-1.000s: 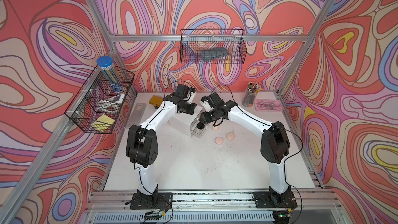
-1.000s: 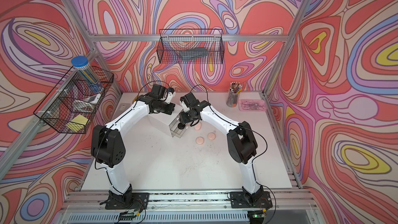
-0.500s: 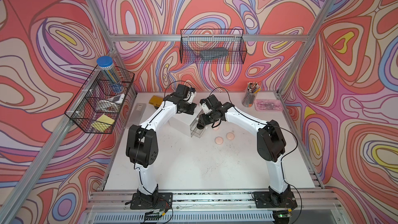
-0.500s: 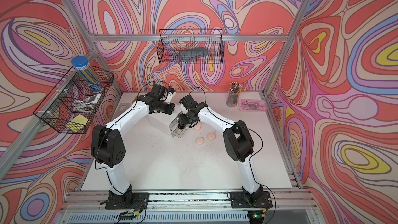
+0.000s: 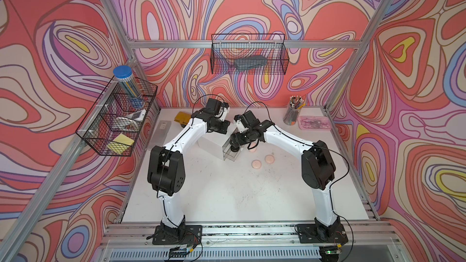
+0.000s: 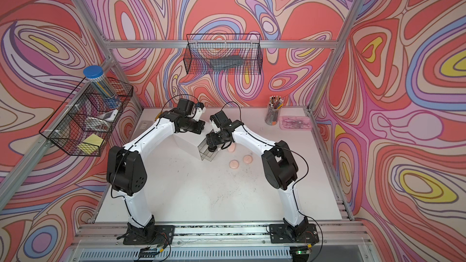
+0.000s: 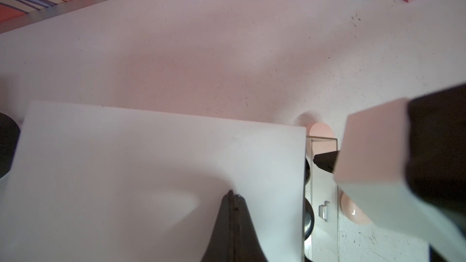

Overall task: Put the bluetooth earphones in the drawer according to color
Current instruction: Place the bluetooth earphone in the drawer.

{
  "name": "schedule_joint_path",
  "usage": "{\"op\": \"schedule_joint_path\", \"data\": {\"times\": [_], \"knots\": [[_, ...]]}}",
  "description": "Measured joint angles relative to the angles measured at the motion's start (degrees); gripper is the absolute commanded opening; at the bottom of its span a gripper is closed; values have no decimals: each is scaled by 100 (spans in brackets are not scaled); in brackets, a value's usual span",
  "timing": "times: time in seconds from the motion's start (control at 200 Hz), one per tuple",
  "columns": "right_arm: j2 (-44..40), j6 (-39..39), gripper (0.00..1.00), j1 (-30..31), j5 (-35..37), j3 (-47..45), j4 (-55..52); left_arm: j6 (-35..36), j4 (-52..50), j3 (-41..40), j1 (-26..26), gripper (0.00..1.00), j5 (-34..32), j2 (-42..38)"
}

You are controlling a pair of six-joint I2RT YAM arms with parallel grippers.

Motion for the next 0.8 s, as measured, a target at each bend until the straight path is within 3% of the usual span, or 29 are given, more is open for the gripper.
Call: {"op": "schedule_joint_path", "data": {"times": [0.796], "knots": [[-1731,479,72,-44,592,-1884,955,0,0,0,0,0,0,2]]}}
